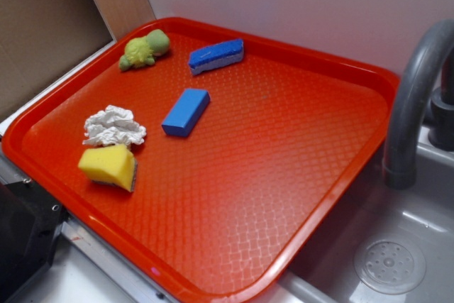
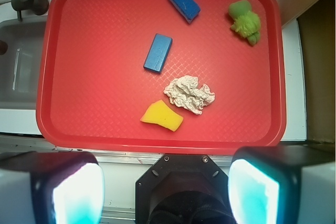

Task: Grab the green animal.

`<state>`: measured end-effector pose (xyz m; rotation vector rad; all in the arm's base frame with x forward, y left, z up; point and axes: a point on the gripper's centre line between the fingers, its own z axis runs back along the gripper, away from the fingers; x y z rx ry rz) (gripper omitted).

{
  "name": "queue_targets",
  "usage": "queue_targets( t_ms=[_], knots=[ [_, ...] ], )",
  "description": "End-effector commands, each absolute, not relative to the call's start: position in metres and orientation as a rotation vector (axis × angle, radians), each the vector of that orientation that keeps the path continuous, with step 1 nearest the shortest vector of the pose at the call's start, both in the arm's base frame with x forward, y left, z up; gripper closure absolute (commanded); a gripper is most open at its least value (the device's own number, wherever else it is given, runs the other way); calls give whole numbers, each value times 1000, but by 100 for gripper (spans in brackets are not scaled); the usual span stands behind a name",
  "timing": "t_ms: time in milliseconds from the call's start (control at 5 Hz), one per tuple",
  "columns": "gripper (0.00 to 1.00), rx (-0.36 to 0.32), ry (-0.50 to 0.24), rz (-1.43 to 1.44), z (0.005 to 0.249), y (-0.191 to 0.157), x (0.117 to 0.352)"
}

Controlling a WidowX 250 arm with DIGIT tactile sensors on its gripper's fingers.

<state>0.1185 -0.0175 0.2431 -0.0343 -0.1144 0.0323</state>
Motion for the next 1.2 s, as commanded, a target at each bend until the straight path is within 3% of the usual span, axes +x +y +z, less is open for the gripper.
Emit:
queue_targets(
  t_ms=[0,200,400,800,1000],
  knots=[
    [0,-34,-114,32,243,-18,119],
    [0,-35,-181,-120,228,-12,142],
    [0,-80,-221,-278,208,9,181],
    [0,3,-216,-192,172,67,245],
    [0,82,-224,-172,159,90,263]
  ],
)
